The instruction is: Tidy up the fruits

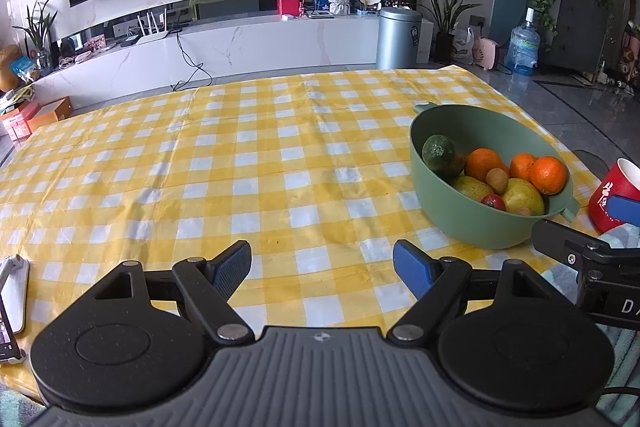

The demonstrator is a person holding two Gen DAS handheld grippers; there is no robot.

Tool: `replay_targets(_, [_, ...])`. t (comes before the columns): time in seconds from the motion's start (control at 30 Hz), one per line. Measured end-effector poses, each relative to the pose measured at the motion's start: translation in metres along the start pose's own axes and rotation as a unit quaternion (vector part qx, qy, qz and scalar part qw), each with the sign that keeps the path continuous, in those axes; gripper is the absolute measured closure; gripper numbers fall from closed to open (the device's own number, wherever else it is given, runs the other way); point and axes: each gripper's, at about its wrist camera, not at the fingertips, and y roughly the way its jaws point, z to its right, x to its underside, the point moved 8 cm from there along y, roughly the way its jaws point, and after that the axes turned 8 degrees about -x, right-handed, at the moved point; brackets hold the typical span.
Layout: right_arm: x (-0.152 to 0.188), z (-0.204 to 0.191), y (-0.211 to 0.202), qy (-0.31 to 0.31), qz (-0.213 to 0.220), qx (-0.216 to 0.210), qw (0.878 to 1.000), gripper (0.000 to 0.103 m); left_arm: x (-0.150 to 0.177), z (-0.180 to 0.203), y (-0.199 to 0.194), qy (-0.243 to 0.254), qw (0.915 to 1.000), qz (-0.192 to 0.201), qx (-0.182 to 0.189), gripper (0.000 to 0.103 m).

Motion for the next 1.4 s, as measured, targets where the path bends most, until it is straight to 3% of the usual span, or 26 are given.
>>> replay_targets(1.4, [0.0008,0.0012,0.0036,0.003,-0.006,-0.006,1.000,0.004,-0.0020,0.0005,-0.0031,0.001,1.0000,-0.003,-0.006,0.009])
